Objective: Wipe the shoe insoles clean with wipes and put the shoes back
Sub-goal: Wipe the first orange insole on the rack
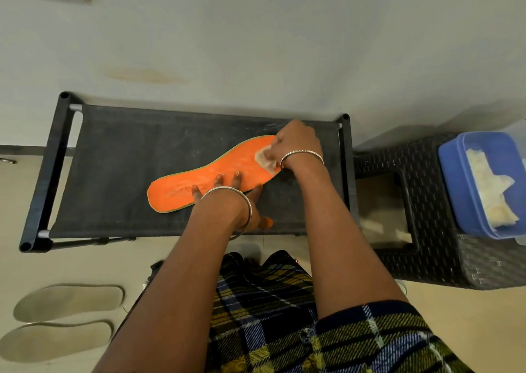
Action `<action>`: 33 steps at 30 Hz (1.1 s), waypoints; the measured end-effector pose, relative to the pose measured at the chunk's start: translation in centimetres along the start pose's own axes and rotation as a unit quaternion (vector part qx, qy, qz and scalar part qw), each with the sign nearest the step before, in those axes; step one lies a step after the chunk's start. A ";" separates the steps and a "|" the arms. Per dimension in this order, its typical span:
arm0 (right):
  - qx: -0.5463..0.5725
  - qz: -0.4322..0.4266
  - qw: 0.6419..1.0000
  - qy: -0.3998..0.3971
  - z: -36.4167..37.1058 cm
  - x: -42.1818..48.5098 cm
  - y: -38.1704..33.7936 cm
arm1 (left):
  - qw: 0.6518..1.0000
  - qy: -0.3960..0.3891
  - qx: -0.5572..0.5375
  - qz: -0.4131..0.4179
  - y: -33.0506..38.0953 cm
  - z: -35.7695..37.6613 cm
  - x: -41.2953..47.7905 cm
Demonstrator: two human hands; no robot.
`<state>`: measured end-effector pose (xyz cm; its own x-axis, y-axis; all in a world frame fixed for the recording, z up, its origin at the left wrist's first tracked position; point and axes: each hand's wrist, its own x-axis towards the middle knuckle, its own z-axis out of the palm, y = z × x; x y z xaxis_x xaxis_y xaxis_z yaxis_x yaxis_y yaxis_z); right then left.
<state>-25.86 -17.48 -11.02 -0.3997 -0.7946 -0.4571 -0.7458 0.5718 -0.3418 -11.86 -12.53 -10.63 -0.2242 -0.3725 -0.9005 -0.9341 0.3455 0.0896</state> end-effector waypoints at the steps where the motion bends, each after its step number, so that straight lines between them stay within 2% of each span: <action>1: 0.051 -0.004 0.998 0.045 -0.4 -0.1 0.1 | 1.000 0.001 -0.001 0.001 0.0 0.0 0.0; 3: 0.131 -0.028 0.981 0.140 -1.1 -0.3 0.1 | 1.000 0.003 -0.003 0.003 0.0 -0.1 0.0; 5: 0.143 -0.055 0.973 0.170 -0.9 -0.3 0.3 | 1.000 0.001 -0.005 0.005 -0.1 0.0 -0.1; 10: 0.003 -0.100 0.995 0.019 1.3 0.1 0.2 | 1.000 0.003 -0.009 0.007 -0.2 0.1 0.0; 14: -0.059 -0.030 0.996 -0.065 1.1 0.1 -0.4 | 1.000 0.004 -0.005 0.007 -0.3 0.0 -0.1; 17: -0.124 0.019 0.983 -0.135 0.5 -0.3 -0.3 | 1.000 0.013 -0.011 0.006 -0.4 -0.2 -0.1; 19: -0.121 0.024 0.982 -0.143 0.5 -0.3 -0.1 | 1.000 0.010 -0.012 0.007 -0.5 -0.2 -0.1; 25: 0.020 -0.019 0.999 0.043 0.7 -0.2 -0.1 | 1.000 0.011 -0.015 0.002 -0.5 0.2 0.3; 30: 0.096 -0.040 0.988 0.116 1.3 0.1 0.6 | 1.000 0.007 -0.027 -0.004 -0.3 -0.6 -1.2; 33: 0.153 -0.065 0.965 0.204 0.7 0.2 0.3 | 0.995 0.073 -0.059 0.029 0.7 -2.2 -3.3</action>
<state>-25.79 -17.33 -11.77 -0.5357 -0.8427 -0.0539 -0.6368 0.4451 -0.6295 -12.37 -13.01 -6.68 -0.3095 -0.4788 -0.8215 -0.9424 0.2700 0.1976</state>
